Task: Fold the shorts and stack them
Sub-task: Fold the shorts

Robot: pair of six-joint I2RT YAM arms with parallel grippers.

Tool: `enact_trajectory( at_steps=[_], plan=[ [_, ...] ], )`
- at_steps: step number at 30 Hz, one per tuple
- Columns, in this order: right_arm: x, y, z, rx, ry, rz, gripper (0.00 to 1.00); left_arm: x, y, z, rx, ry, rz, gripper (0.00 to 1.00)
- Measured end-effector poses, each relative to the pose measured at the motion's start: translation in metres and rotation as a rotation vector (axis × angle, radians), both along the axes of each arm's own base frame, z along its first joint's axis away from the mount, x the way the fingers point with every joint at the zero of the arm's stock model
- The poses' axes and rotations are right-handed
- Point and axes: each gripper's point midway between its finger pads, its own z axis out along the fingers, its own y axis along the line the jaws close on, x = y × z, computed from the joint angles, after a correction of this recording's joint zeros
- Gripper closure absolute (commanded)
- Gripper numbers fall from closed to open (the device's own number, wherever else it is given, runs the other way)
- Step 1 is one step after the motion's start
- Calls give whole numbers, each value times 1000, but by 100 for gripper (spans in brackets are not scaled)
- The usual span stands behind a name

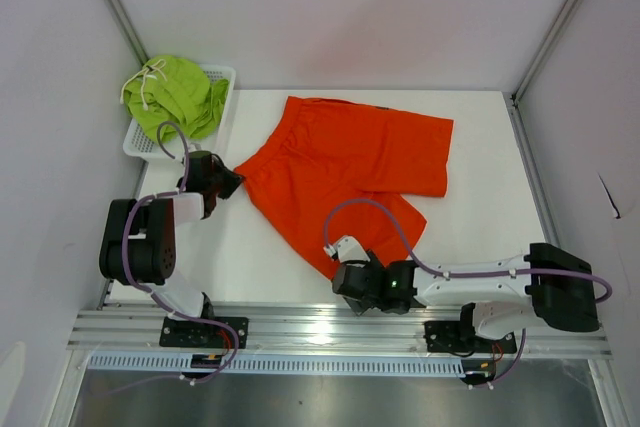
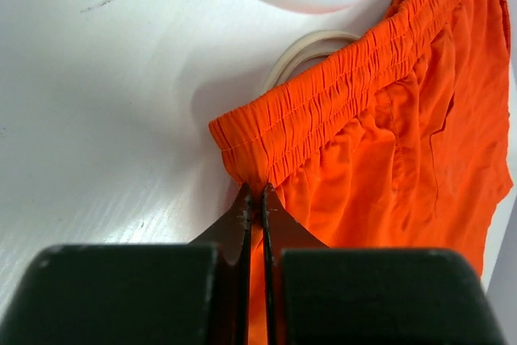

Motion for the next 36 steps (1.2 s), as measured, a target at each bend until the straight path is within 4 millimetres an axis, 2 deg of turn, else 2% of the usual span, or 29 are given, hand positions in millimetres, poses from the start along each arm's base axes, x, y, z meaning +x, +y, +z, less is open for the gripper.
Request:
enact_trajectory(
  at_steps=[6,9,15,18,19,20,22,28,32,36],
  plan=[
    [-7,4,-4,-41,-12,43,34,1,0,0,1,-3,-3,100],
    [-4,2,-7,-83,-29,35,43,0,-1,1,1,0,-9,100],
    [2,-7,-19,-189,-48,10,56,6,-7,12,-15,2,-44,100],
    [3,-10,-24,-225,-53,3,71,10,-8,21,-10,3,-63,100],
    [4,-10,-25,-233,-55,0,77,10,-8,25,-6,4,-66,100],
    [4,-10,-25,-239,-57,-3,90,10,-8,29,-3,3,-68,100],
    [5,-9,-26,-249,-59,-3,100,8,-8,37,5,4,-72,100],
    [-5,-2,-21,-223,-65,39,100,0,-6,58,11,55,-70,100],
    [-30,17,7,-93,-66,133,100,-7,-3,63,26,99,-55,100],
    [-55,32,37,21,-59,206,100,-24,3,67,48,143,-33,100]
  ],
)
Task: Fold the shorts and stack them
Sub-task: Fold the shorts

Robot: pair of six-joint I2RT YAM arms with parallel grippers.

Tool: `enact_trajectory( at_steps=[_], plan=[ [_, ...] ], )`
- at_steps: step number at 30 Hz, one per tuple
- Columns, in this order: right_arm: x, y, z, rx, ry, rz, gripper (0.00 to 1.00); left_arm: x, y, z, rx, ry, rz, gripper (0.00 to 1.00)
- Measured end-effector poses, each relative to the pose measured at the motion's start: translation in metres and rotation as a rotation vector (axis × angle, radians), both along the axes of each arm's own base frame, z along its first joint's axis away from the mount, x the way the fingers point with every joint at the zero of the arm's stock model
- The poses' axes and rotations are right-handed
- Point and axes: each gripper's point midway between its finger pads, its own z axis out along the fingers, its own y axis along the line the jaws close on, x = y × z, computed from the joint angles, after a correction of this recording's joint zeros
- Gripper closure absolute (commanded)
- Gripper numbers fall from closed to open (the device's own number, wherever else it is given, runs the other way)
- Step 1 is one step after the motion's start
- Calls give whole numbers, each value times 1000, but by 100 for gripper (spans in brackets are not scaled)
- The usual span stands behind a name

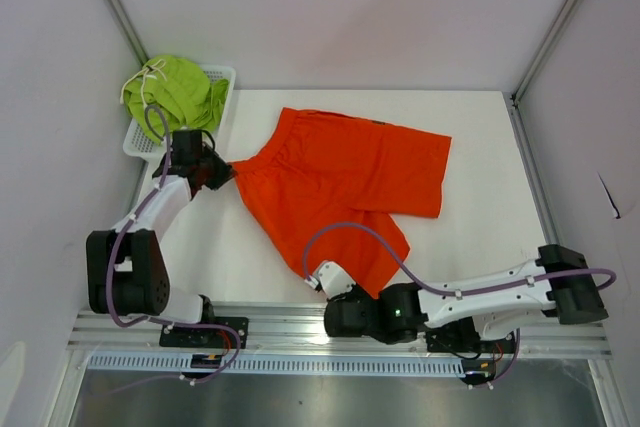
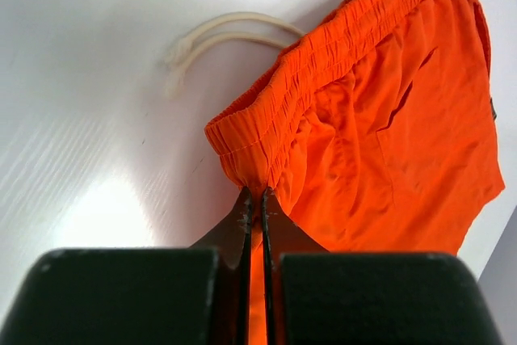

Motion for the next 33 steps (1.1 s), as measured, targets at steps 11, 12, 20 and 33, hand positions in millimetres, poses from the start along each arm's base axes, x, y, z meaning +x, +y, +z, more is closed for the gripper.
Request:
enact_trajectory(
  at_steps=[11,12,20,33],
  plan=[
    [40,-10,69,336,166,-175,100,-30,13,3,60,80,48,100],
    [55,-16,73,376,180,-225,100,-32,13,2,64,87,45,100],
    [88,-35,18,266,334,-343,100,-28,20,4,91,103,67,100],
    [-3,-3,6,182,419,48,100,-25,30,-2,124,134,100,100]
  ],
)
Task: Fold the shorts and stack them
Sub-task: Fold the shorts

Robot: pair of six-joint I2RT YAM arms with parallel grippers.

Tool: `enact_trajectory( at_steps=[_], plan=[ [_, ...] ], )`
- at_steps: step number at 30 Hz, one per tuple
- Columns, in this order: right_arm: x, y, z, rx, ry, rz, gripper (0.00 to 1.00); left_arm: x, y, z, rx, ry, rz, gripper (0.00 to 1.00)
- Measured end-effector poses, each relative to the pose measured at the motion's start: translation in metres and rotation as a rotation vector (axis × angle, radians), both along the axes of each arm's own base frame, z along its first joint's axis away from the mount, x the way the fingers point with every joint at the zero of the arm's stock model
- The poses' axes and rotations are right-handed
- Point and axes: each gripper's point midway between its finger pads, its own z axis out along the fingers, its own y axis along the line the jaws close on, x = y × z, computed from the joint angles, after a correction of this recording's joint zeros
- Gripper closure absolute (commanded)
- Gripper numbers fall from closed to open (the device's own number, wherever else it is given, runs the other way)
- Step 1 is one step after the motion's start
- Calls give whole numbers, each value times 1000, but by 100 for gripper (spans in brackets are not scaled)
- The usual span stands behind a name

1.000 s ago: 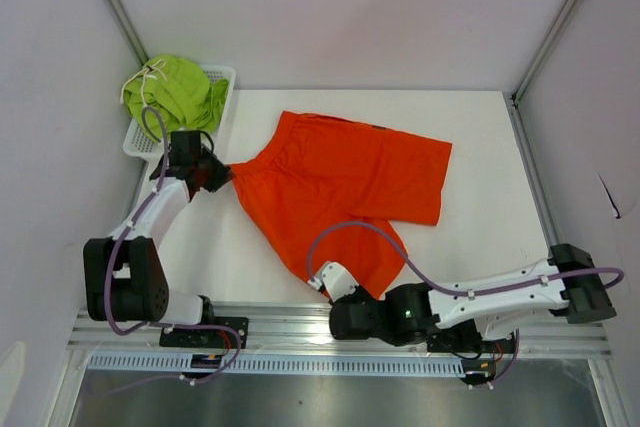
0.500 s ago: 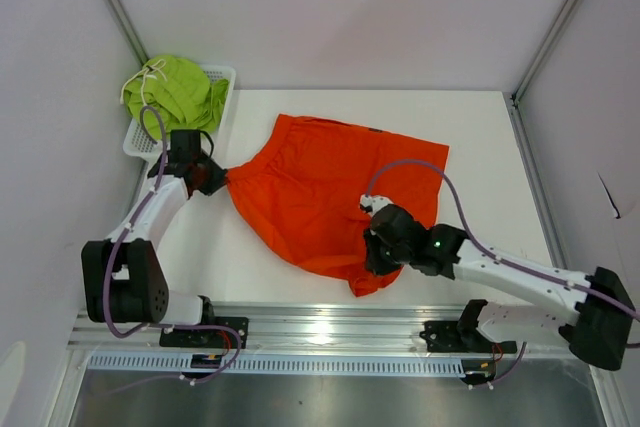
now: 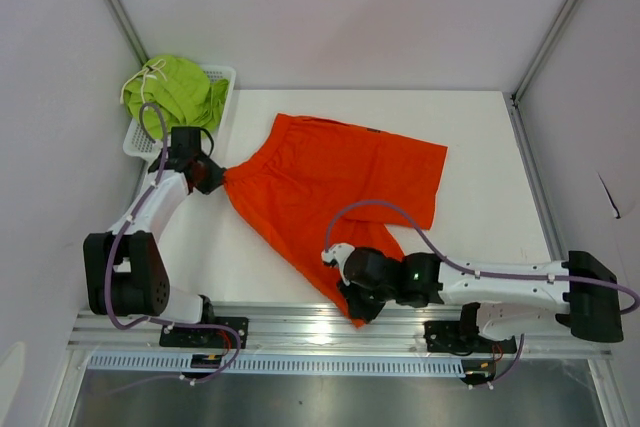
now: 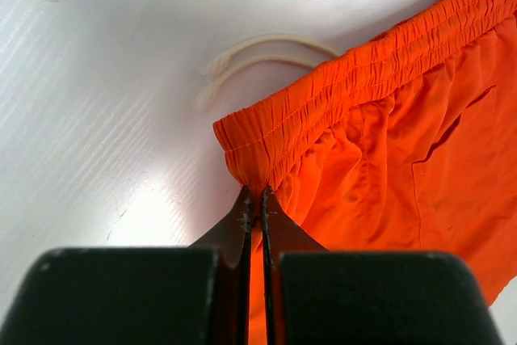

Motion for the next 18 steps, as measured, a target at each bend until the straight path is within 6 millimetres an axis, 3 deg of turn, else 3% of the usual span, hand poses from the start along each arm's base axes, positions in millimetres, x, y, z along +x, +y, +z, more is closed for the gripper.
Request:
enact_trajectory(
  at_steps=[4,11,18],
  plan=[
    [-21,5,-3,-1,6,83,100,-1,1,2,0,8,3,100],
    [-18,7,-26,-71,3,82,100,-4,3,1,0,19,7,100],
    [-21,10,-24,-56,-11,102,100,-4,5,1,-2,21,14,100]
  ],
)
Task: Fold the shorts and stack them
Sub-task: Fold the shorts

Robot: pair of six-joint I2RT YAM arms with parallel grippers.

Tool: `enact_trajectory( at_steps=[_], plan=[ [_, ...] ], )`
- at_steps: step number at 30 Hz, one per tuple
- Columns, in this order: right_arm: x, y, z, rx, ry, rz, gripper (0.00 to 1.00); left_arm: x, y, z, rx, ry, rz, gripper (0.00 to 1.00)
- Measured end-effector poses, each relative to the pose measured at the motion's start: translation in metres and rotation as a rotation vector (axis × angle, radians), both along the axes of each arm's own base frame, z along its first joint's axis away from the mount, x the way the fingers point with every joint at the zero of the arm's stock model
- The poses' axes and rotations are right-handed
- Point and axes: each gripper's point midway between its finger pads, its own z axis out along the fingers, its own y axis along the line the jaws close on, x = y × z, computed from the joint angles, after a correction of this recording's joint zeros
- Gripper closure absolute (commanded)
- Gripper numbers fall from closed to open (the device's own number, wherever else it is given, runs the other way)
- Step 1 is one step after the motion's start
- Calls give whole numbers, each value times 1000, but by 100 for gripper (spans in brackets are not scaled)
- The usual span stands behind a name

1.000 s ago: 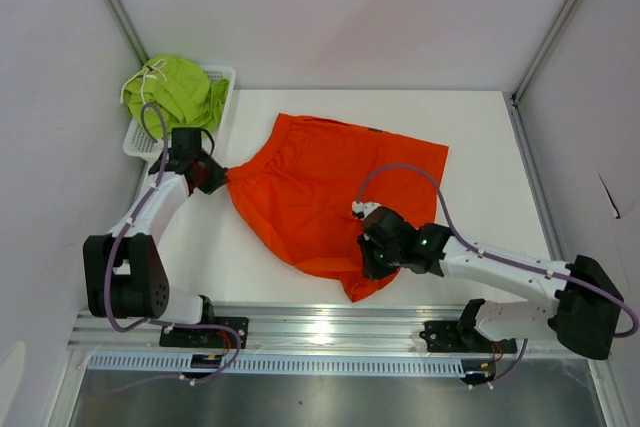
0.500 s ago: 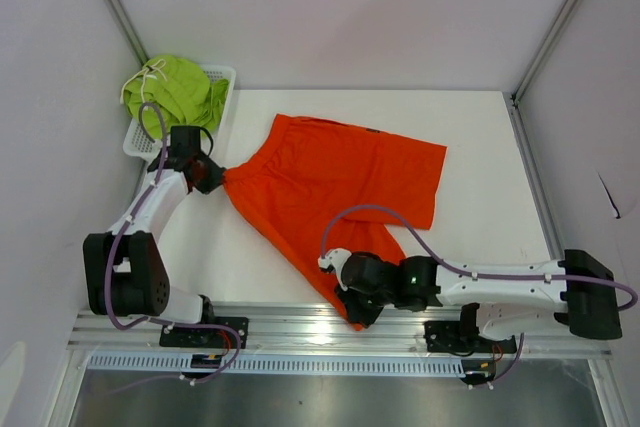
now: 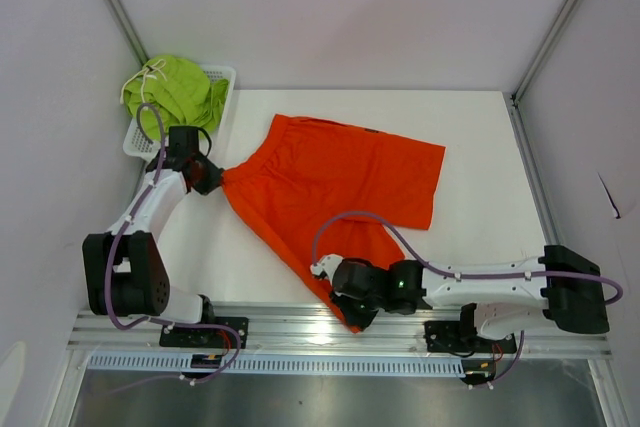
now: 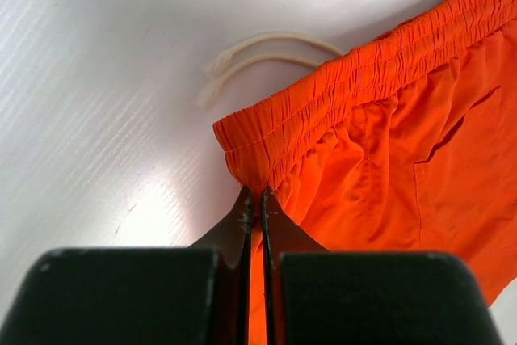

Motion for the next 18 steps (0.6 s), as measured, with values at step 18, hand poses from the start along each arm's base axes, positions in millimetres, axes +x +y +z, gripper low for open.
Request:
enact_trajectory(
  at_steps=[18],
  plan=[
    [34,-19,82,167,-173,-199,100,-48,-2,26,-31,-21,54,100]
  ],
)
